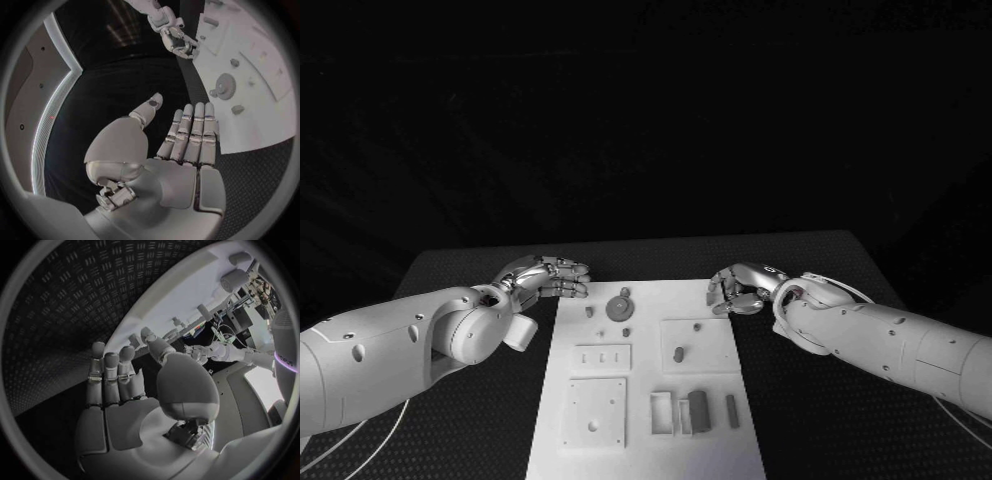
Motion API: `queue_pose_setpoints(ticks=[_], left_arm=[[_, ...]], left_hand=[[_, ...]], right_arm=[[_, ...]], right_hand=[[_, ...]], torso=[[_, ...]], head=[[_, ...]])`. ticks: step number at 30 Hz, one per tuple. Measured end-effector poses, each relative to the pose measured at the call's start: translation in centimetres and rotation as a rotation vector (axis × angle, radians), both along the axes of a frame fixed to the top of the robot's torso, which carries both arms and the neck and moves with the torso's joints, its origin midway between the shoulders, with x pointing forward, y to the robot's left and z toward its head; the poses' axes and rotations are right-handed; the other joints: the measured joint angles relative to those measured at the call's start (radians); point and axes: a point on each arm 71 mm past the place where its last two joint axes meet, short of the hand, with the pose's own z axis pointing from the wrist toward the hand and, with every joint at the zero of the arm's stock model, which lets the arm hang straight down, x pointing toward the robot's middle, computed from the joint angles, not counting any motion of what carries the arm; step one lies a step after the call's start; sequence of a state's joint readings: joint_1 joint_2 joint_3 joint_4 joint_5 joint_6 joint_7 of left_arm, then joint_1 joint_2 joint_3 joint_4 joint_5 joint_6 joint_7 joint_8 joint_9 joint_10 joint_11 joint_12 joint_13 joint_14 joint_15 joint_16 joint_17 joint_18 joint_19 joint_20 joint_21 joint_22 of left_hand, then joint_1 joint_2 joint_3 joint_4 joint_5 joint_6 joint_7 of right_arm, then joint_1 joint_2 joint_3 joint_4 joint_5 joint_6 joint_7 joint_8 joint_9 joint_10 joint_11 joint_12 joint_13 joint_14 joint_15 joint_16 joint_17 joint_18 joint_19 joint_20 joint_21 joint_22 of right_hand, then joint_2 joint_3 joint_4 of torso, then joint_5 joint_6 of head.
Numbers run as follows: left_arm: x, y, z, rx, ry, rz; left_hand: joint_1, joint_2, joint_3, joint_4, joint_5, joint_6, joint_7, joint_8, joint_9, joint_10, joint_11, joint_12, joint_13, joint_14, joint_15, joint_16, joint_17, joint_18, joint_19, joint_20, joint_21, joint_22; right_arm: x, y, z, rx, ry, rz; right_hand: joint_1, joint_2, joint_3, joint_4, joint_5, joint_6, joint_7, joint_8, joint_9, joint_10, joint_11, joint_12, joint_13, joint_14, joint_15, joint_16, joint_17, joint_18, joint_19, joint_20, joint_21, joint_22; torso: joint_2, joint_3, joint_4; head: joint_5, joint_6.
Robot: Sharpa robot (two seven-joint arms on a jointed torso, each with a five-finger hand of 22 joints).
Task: Assemble the parts on the task board
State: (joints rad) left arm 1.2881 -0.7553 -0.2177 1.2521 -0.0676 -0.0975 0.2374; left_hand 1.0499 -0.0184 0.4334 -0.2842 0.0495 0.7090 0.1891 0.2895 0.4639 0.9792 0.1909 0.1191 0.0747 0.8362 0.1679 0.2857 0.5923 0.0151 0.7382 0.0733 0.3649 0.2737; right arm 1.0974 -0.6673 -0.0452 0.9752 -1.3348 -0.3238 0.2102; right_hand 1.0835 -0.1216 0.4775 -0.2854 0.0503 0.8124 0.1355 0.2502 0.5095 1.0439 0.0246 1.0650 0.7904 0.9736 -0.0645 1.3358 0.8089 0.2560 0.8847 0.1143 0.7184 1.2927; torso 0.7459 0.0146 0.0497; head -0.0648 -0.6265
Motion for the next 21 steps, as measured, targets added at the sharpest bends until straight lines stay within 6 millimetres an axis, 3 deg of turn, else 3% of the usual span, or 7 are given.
queue_pose_setpoints(ticks=[21], left_arm=[[-0.08,0.04,0.07,-0.001,0.002,-0.002]], left_hand=[[0.0,0.0,0.0,0.0,0.0,0.0,0.0,0.0,0.0,0.0,0.0,0.0,0.0,0.0,0.0,0.0,0.001,0.0,-0.004,-0.004,0.0,0.001]], right_arm=[[0.05,0.99,-0.49,0.011,0.007,0.005]], right_hand=[[0.0,0.018,0.0,0.0,0.0,0.012,-0.01,0.011,0.002,0.004,0.0,0.008,0.002,0.005,-0.002,0.011,0.0,0.0,0.004,-0.004,0.004,0.006]], torso=[[0.0,0.0,0.0004]], head=[[0.008,-0.008]])
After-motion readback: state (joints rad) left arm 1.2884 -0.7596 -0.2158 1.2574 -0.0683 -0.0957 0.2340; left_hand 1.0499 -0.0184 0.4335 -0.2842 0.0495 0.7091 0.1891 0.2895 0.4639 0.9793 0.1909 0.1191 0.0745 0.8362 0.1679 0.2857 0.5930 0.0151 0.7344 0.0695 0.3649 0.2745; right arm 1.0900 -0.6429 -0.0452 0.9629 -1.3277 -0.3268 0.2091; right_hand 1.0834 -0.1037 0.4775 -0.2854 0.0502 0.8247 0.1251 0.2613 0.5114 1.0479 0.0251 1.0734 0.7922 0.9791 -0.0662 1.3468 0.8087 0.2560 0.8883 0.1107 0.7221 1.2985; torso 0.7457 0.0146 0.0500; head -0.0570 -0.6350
